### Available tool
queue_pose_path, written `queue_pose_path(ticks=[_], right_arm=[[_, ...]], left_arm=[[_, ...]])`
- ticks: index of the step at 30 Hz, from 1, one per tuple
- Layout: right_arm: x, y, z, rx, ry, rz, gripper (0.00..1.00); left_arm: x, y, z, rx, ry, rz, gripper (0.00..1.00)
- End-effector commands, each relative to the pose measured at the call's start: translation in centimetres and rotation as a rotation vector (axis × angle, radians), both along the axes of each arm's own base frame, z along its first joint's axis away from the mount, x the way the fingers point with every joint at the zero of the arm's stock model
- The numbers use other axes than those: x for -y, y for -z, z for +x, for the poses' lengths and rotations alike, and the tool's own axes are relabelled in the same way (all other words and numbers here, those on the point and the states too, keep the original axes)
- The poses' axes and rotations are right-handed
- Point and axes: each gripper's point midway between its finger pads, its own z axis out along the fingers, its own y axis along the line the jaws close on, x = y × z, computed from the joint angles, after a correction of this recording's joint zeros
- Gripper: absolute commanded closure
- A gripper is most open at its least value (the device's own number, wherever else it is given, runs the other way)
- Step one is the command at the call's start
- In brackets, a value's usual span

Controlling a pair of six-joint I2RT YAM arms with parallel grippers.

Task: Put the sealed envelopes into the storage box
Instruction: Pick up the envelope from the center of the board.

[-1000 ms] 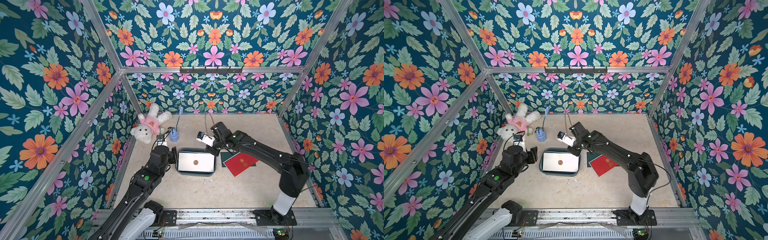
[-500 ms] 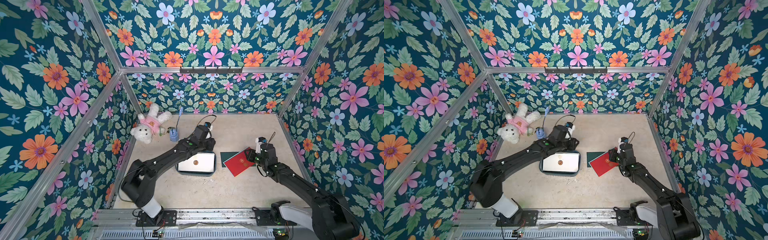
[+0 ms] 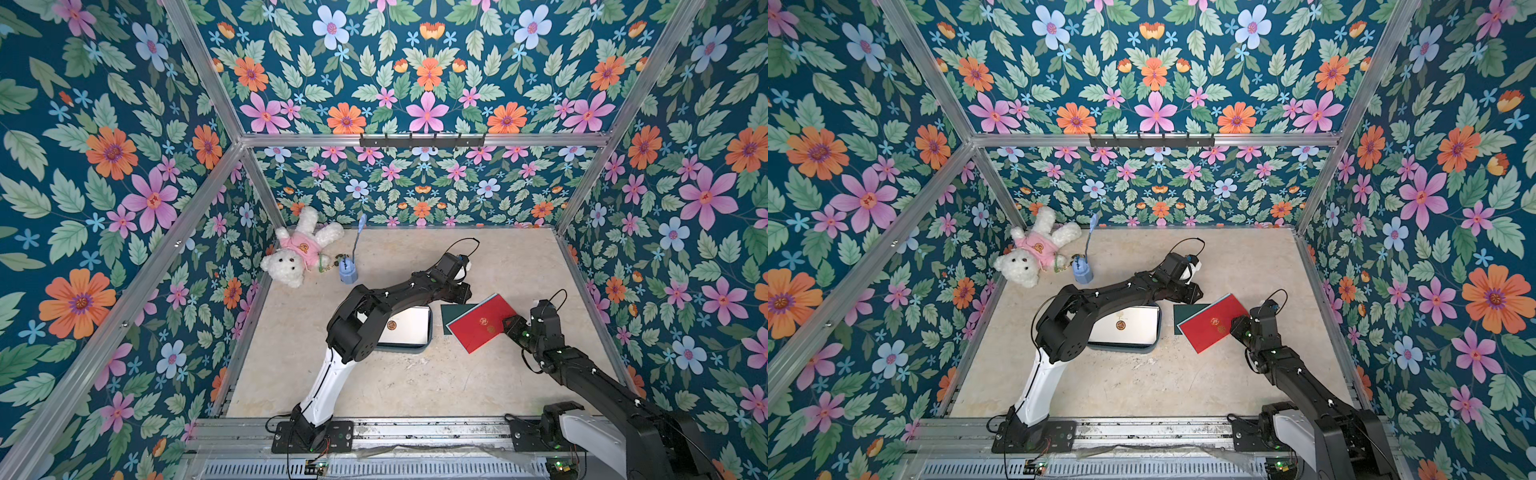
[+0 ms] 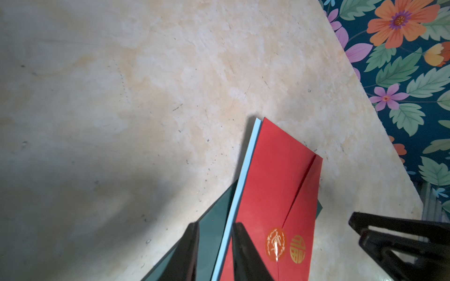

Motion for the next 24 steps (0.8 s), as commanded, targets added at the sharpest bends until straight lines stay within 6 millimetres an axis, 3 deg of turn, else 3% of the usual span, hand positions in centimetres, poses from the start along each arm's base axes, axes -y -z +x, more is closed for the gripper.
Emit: queue_pose_path(ticks=[1, 7, 24], right_arm=[[-0.3, 0.5, 0.2, -0.015, 0.022, 0.045, 0.59], [-0.9, 1.8, 0.0, -0.051, 0.027, 0.099, 0.59], [-1.7, 2.2, 0.8, -0.073, 0.014, 0.126, 0.59]], left_arm=[[0.6, 0.6, -0.7, -0.027, 0.026, 0.000, 0.71], [1.2, 1.6, -1.8, -0.038, 0.057, 0.020, 0.71], [1.8, 4.7, -3.3, -0.105, 0.101, 0.056, 0.71]])
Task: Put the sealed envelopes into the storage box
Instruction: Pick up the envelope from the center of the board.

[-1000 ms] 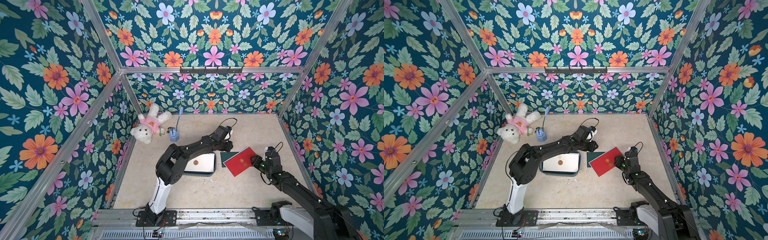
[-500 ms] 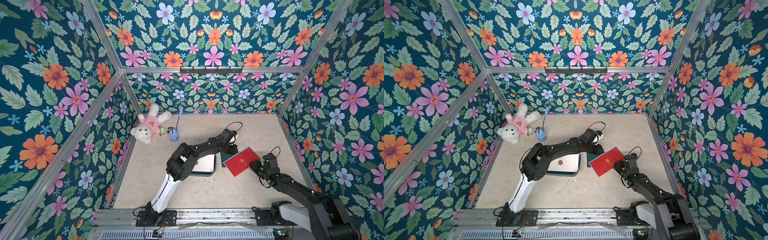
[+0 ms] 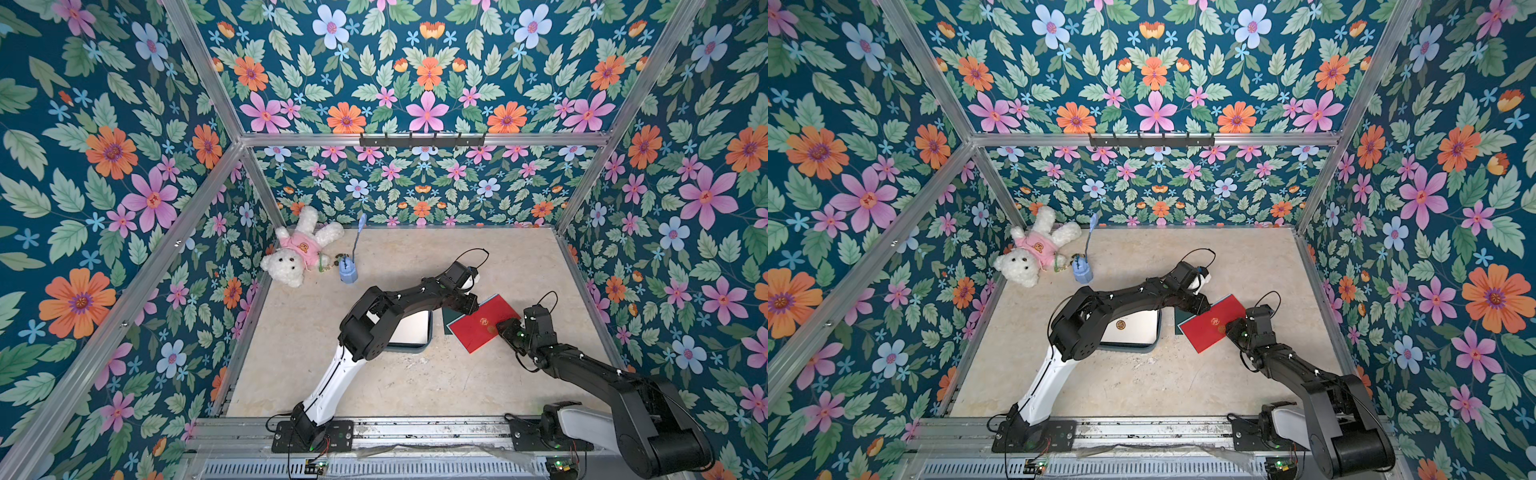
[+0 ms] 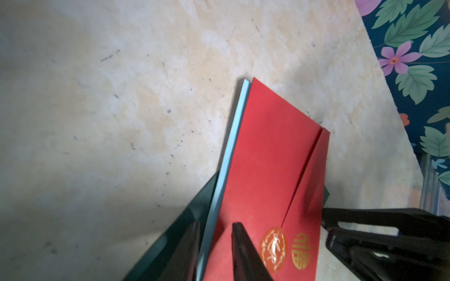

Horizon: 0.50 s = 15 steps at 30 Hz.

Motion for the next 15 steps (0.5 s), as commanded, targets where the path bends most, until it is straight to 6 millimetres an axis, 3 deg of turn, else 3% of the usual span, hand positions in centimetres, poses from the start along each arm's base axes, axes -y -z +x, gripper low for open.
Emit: queue_pose_path(ticks=[1, 9, 15], right_arm=[[-0.3, -0.5, 0.6, 0.023, 0.001, 0.019, 0.59], [-0.5, -0.4, 0.7, 0.024, 0.005, 0.048, 0.59], [-1.7, -2.3, 1.5, 0.062, -0.025, 0.115, 0.59]], left_arm=[[-0.4, 1.0, -0.6, -0.021, 0.012, 0.031, 0.71], [-0.7, 1.6, -0.7, -0.021, 0.011, 0.052, 0.71], [-0.8, 2.1, -0.9, -0.026, 0.015, 0.064, 0.71]])
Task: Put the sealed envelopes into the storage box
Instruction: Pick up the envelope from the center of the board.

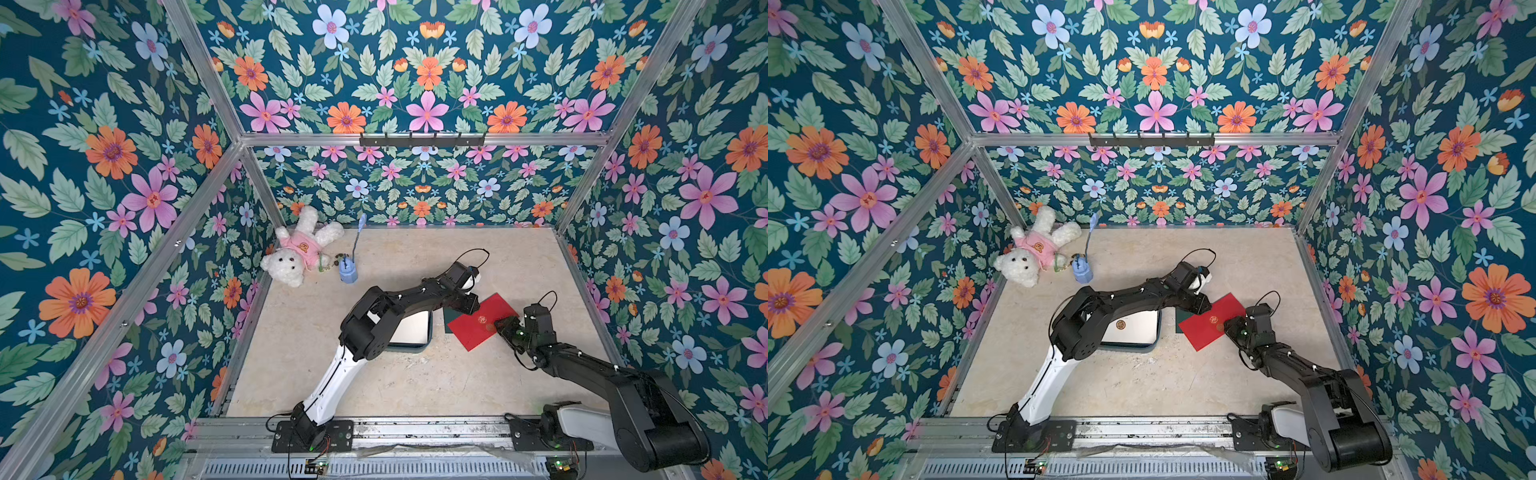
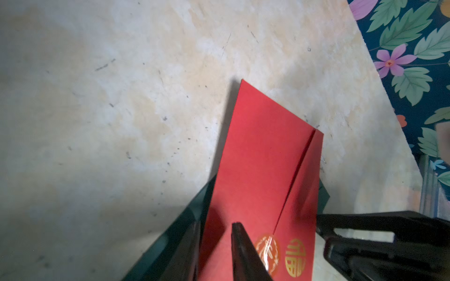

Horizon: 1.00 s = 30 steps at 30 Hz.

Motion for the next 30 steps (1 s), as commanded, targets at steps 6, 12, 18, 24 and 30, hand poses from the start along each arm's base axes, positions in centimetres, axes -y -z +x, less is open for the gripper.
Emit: queue_pose_path(ticks=[6, 12, 18, 24, 30], right_arm=[[-1.5, -3.8, 1.4, 0.091, -0.037, 0.082, 0.59], [-1.5, -4.6, 1.7, 0.134, -0.017, 0.118, 0.59], [-2.8, -6.3, 2.2, 0.167, -0.020, 0.246, 0.58], [-3.4, -8.5, 3.3, 0.210, 0.008, 0.349, 0.58], [-3.5, -7.6, 3.5, 0.177, 0.028, 0.382, 0.58]], left_arm=[[-1.1, 2.1, -1.0, -0.036, 0.012, 0.078, 0.72], [-1.1, 2.0, -1.1, -0.035, 0.014, 0.075, 0.72], [-1.1, 2.0, -1.1, -0.036, 0.014, 0.076, 0.72], [-1.2, 2.0, -1.2, -0.036, 0.015, 0.076, 0.72], [-1.1, 2.0, -1.2, -0.035, 0.017, 0.077, 0.72]])
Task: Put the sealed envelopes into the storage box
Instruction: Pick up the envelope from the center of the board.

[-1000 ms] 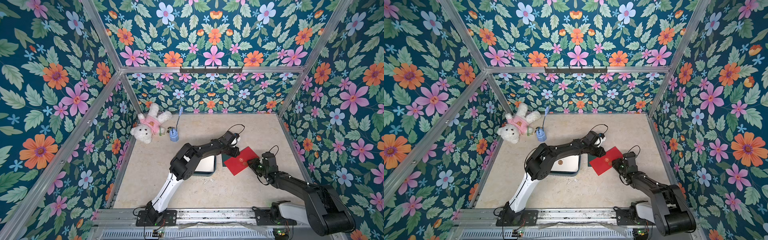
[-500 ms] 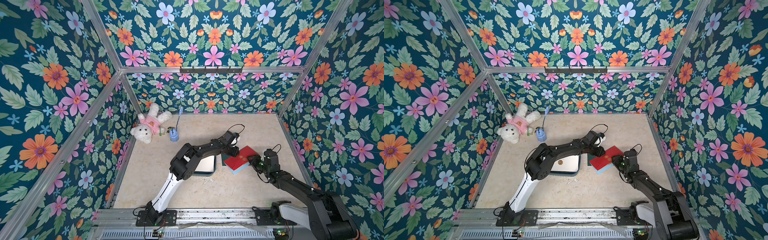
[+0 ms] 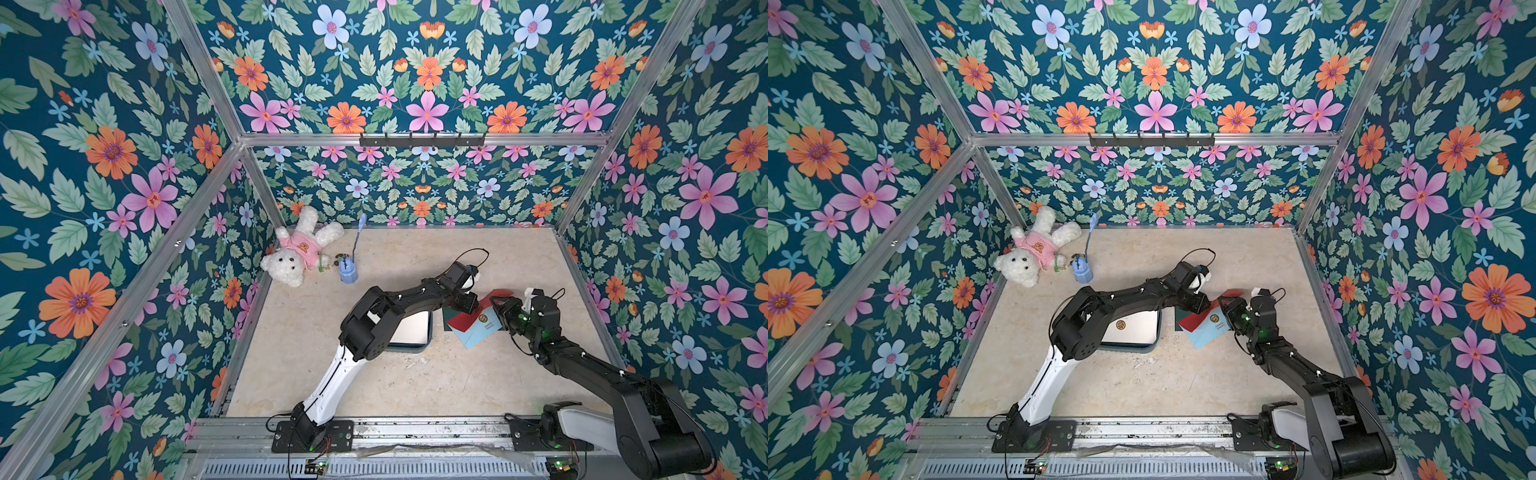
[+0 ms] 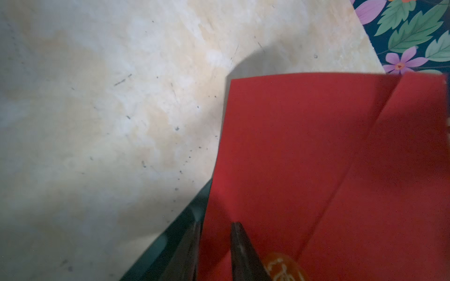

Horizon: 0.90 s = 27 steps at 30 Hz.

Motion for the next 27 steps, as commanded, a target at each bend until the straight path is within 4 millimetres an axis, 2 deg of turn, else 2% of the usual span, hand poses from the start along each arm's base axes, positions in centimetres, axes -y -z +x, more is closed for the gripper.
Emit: queue_pose_path(ticks=[1, 8, 16, 19, 23, 25, 27], right_arm=[[-0.8, 0.2, -0.2, -0.024, -0.017, 0.073, 0.58], [-0.9, 2.4, -0.6, -0.102, -0.039, 0.054, 0.58], [-0.2, 4.1, -1.5, -0.137, -0.031, -0.012, 0.59], [-0.1, 4.4, -1.6, -0.137, -0.036, -0.035, 0.67], [-0.1, 3.6, -1.4, -0.096, -0.060, -0.078, 0.89], [-0.2, 2.7, -1.2, -0.056, -0.092, -0.126, 1.00], [-0.1, 1.5, -0.8, -0.011, -0.122, -0.189, 1.00]], left_arm=[[-1.0, 1.9, -1.9, -0.075, 0.026, 0.068, 0.72], [-0.9, 1.9, -2.1, -0.077, 0.031, 0.066, 0.72], [-0.9, 1.8, -2.1, -0.074, 0.030, 0.066, 0.72], [-0.9, 1.3, -1.8, -0.058, 0.021, 0.064, 0.70], [-0.6, -0.6, -1.0, -0.020, 0.008, 0.041, 0.69], [-0.3, -2.6, -0.3, 0.023, -0.010, 0.019, 0.63], [-0.1, -5.2, 0.7, 0.081, -0.034, -0.005, 0.60]])
